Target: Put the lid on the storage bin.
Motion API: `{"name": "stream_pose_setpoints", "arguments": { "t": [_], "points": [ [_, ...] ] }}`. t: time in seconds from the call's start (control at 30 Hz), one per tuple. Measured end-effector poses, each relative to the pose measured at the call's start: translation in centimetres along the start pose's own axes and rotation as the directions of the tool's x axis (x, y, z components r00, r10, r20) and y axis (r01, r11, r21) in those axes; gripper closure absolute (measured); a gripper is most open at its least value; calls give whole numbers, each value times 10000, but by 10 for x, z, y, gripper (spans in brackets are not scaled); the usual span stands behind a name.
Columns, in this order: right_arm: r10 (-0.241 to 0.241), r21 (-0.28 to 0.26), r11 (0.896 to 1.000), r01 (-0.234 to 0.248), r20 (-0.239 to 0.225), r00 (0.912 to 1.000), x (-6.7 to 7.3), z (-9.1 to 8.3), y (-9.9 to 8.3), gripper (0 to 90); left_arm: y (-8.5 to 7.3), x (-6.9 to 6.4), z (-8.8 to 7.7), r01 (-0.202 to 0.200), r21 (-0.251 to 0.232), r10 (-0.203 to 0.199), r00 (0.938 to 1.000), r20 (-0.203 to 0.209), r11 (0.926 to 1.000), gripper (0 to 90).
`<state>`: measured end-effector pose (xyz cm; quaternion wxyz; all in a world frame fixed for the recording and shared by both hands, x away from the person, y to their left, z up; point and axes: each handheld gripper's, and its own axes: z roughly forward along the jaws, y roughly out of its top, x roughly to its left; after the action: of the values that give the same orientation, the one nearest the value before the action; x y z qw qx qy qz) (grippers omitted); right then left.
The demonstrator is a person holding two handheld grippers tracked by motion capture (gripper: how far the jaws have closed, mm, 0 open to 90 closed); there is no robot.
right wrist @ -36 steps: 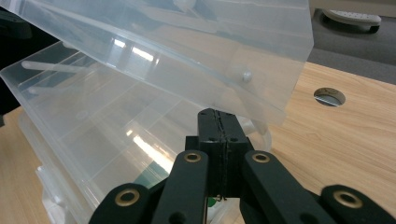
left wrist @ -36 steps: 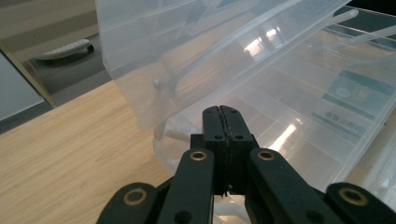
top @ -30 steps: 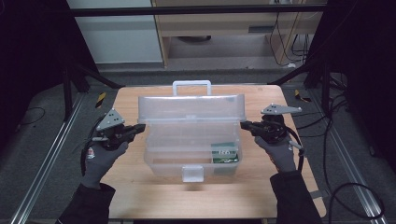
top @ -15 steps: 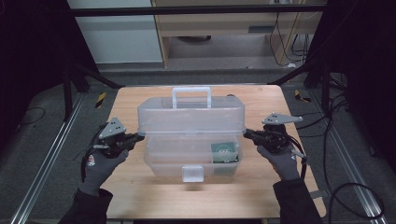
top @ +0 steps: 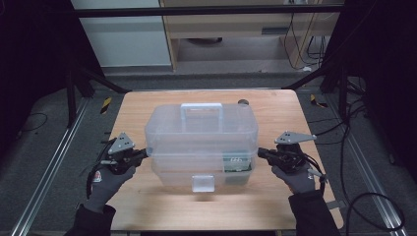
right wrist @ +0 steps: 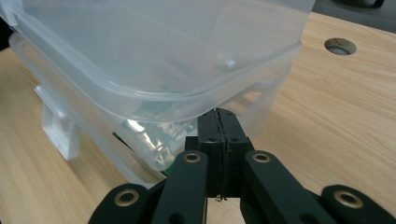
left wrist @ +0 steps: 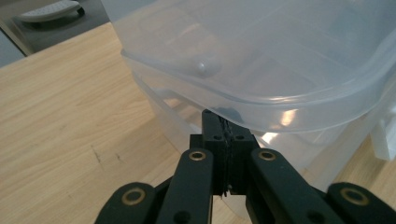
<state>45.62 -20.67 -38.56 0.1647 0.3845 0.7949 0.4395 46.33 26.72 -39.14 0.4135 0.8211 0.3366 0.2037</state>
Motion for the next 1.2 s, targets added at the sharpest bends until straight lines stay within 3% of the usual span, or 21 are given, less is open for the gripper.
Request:
{"name": "stream_pose_setpoints", "arguments": {
  "t": [0.4,0.53,0.6,0.8,0.83,0.87,0.9,1.03,1.07,1.1,1.2],
  "points": [
    [-49,583,9983,43,103,9999,4,6,-12,900,-10,2,5,86,506,-80,9999,-120,9987,887],
    [-79,859,9963,66,148,9999,5,9,-17,900,-14,5,9,131,749,-108,9995,-312,9971,876],
    [154,822,9965,-159,64,9999,0,11,-23,900,-19,12,12,369,829,-325,9980,-539,9959,866],
    [343,712,9967,-394,712,9969,-13,9,-29,872,-32,28,19,827,969,-715,9909,-1136,9918,783],
    [640,561,9959,-705,1108,9918,-21,9,-34,833,-38,35,21,1050,946,-907,9853,-1447,9900,758],
    [725,475,9957,-789,1253,9895,-24,9,-36,803,-38,35,21,1050,946,-907,9853,-1447,9900,727],
    [899,360,9947,-961,1451,9853,-28,9,-38,757,-44,42,23,1390,906,-1223,9779,-1695,9861,703],
    [1287,32,9911,-1328,2256,9657,-43,11,-49,633,-55,53,26,1816,764,-1620,9638,-2117,9804,588],
    [1287,32,9911,-1328,2256,9657,-43,11,-49,633,-55,53,26,1816,764,-1620,9638,-2117,9804,557],
    [1325,17,9904,-1381,2704,9536,-51,13,-56,542,-58,56,27,1983,732,-1777,9584,-2235,9774,541],
    [1427,43,9885,-1511,3034,9421,-58,15,-60,461,-61,59,27,2008,792,-1767,9544,-2405,9764,511]
  ]
}}
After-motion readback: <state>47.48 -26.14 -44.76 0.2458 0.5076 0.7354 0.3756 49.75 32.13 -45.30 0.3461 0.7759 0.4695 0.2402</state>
